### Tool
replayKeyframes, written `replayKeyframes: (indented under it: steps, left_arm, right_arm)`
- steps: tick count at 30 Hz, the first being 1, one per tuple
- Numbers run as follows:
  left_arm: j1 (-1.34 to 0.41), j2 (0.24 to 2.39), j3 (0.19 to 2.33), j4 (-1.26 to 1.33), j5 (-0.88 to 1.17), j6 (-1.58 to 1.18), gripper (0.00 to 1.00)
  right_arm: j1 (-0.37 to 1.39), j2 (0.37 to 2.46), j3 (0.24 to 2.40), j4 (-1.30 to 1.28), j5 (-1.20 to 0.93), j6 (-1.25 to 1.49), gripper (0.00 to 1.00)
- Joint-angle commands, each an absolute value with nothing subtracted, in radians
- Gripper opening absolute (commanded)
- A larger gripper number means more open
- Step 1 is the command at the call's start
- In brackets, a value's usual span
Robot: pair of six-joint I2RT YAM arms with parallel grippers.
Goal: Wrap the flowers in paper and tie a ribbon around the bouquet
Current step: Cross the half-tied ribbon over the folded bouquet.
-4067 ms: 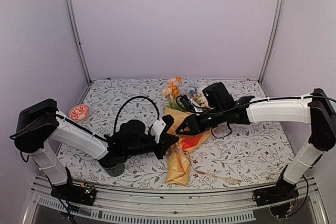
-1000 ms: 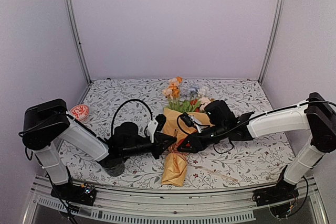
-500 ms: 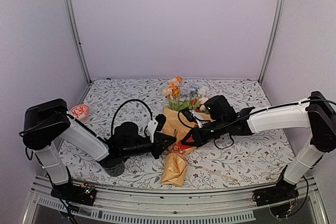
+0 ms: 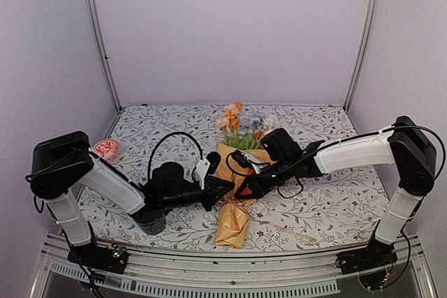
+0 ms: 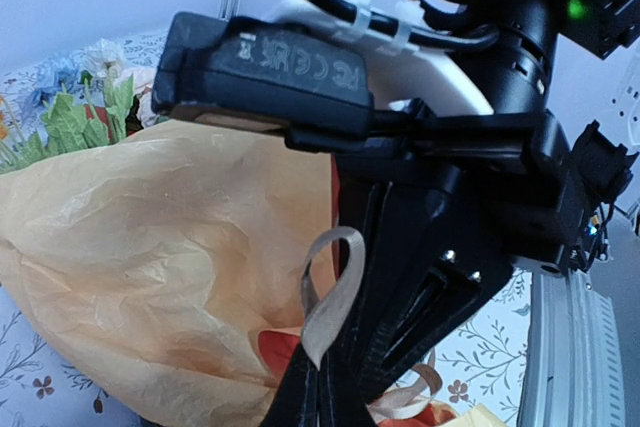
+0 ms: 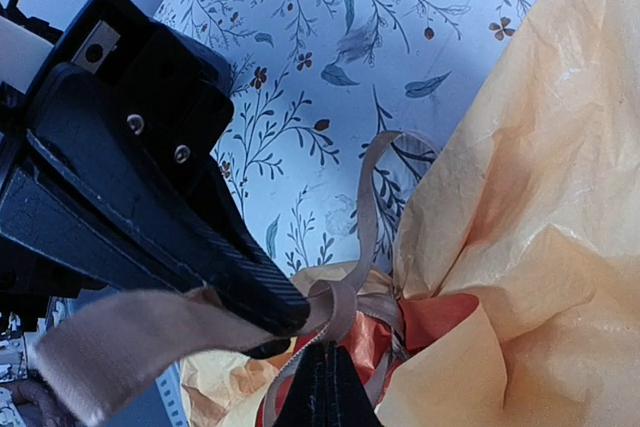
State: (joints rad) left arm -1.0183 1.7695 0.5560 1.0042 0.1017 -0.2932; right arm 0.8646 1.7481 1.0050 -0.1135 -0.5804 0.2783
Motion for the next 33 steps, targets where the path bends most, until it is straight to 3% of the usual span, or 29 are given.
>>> replayKeyframes:
  steps: [1,7,18,27,30,33]
  left_arm:
    - [-1.003,1.781,0.555,1.012,0.107,-0.299,0.0]
    - [-0.993,1.793,0.556,1.012,0.108,-0.323,0.0]
    - [-0.975,1.81,0.561,1.02,0.139,-0.353,0.0]
    - [-0.971,1.817,0.564,1.023,0.147,-0.359,0.0]
    - [-0.968,1.818,0.562,1.025,0.149,-0.36,0.0]
    - [-0.966,1.818,0.561,1.026,0.151,-0.36,0.0]
  right_arm:
    - [0.875,1.793,1.058,-0.149,-0.619,0.226,0.01]
    - [0.876,1.803,1.069,-0.152,-0.638,0.202,0.07]
    - [0.876,1.852,1.084,-0.161,-0.63,0.175,0.06]
    - [0.877,1.872,1.086,-0.147,-0.725,0.164,0.15]
    - [0.877,1.884,1.085,-0.145,-0.726,0.166,0.15]
    - [0.876,1.894,1.087,-0.137,-0.718,0.171,0.08]
